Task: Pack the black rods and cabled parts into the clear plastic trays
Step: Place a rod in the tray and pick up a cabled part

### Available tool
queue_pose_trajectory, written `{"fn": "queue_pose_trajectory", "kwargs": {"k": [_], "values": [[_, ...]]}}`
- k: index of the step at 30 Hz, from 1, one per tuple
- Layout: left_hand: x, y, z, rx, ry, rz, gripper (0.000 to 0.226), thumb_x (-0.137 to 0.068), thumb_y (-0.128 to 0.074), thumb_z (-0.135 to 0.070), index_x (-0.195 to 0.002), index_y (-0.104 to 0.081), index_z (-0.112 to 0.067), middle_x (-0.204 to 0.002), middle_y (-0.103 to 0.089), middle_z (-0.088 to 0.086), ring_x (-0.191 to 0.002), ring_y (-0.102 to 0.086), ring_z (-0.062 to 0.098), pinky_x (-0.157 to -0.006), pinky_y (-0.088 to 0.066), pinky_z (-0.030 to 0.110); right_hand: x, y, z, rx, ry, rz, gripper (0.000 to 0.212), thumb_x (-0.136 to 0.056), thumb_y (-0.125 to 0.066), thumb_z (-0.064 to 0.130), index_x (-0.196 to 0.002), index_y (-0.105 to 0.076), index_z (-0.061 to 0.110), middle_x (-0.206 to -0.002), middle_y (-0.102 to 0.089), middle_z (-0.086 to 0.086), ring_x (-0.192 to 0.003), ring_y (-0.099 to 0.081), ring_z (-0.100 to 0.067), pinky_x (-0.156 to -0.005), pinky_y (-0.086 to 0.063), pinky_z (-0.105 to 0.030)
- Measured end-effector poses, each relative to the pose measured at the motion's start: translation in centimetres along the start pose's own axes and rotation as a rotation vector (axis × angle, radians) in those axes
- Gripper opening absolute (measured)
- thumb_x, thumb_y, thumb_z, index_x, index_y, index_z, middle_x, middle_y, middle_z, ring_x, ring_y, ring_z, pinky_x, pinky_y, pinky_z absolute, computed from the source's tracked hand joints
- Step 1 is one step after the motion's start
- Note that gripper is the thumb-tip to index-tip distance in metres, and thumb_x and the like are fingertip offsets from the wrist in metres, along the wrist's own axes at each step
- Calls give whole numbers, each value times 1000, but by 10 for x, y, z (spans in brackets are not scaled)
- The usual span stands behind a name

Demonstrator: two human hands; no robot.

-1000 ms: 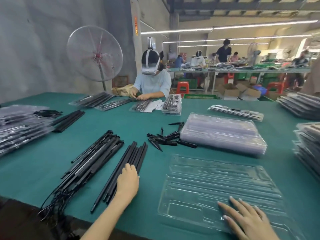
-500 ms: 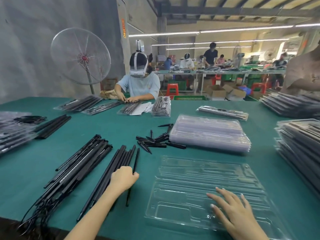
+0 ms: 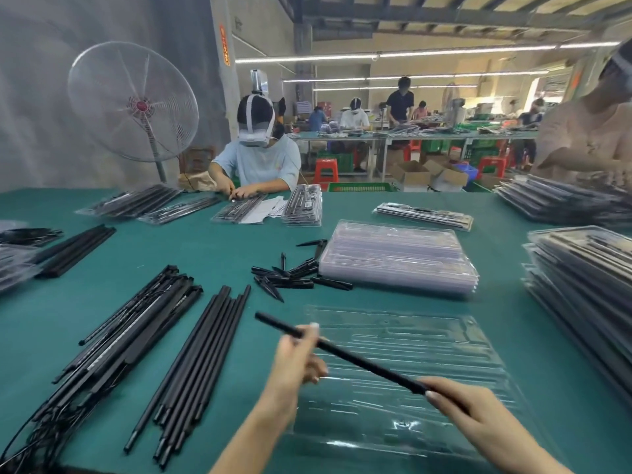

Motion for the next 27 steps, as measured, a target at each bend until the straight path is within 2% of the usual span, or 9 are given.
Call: {"fn": "queue_pose_trajectory", "kwargs": {"k": [2, 3, 6, 10, 13, 15, 19, 23, 27], "values": [[-17, 28, -3, -29, -55, -109, 19, -92, -58, -25, -95, -54, -8, -59, -58, -5, -47, -53, 6, -44, -41, 15, -3, 19, -22, 71, 54, -76, 26, -86, -67, 17, -101, -69, 38, -92, -69, 28, -88, -63, 9, -81, -46, -11], [-23, 36, -2, -96, -77, -106, 16, -90, -61, -23, -93, -57, -7, -62, -58, -3, -48, -53, 6, -45, -42, 15, -6, 26, -34, 91, 76, -102, 30, -85, -68, 13, -103, -69, 37, -90, -70, 23, -88, -63, 7, -80, -46, -11], [-35, 46, 5, -335, -147, -72, 10, -83, -72, -13, -82, -63, -8, -61, -62, -1, -50, -55, 8, -47, -43, 16, -18, 39, -60, 103, 78, -69, 29, -89, -62, 14, -105, -71, 36, -83, -66, 10, -85, -62, -4, -80, -46, -21], [-47, 38, 12, -843, -357, 63, 21, -74, -80, -16, -70, -63, -28, -67, -67, -10, -62, -53, 2, -64, -44, 15, -30, 44, -94, 252, 129, -141, 32, -84, -69, 10, -98, -73, 38, -89, -63, 12, -86, -58, -4, -78, -44, -27], [-50, 33, 19, -1069, -478, 109, 13, -80, -74, -18, -75, -66, -28, -75, -60, -19, -76, -52, 4, -76, -44, 21, -33, 43, -104, 386, 262, -202, 17, -91, -60, 29, -94, -74, 38, -90, -58, 14, -71, -57, -1, -67, -46, -24], [-52, 31, 20, -1126, -577, 104, 5, -83, -72, -18, -80, -70, -22, -80, -59, -18, -83, -52, 5, -77, -41, 19, -34, 39, -107, 449, 338, -238, 36, -99, -37, 47, -96, -71, 35, -90, -57, 16, -73, -55, 1, -66, -43, -21], [-51, 28, 22, -1225, -677, 159, 2, -83, -72, -21, -86, -72, -20, -86, -61, -8, -82, -55, 10, -73, -38, 18, -36, 34, -109, 537, 402, -320, 44, -100, -29, 49, -92, -67, 30, -89, -55, 15, -81, -47, 3, -69, -34, -17], [-45, 29, 19, -1314, -838, 173, 26, -54, -93, -22, -64, -70, -27, -65, -56, -14, -61, -45, 0, -54, -38, 13, -37, 33, -110, 579, 456, -337, 50, -98, -33, 48, -84, -74, 24, -83, -60, 7, -79, -47, -2, -67, -34, -18], [-45, 30, 21, -1427, -863, 224, 30, -48, -95, -24, -59, -67, -28, -59, -53, -17, -56, -46, 2, -50, -36, 14, -38, 28, -105, 626, 516, -313, 58, -103, -25, 36, -81, -76, 20, -77, -63, 2, -74, -47, -5, -63, -36, -17]]}}
Point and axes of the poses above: each hand's wrist, its own x-axis away from the middle knuckle, its own y-axis out of the back of the hand, z = x × y, the point moved 2 cm from there along -x, towards the middle knuckle
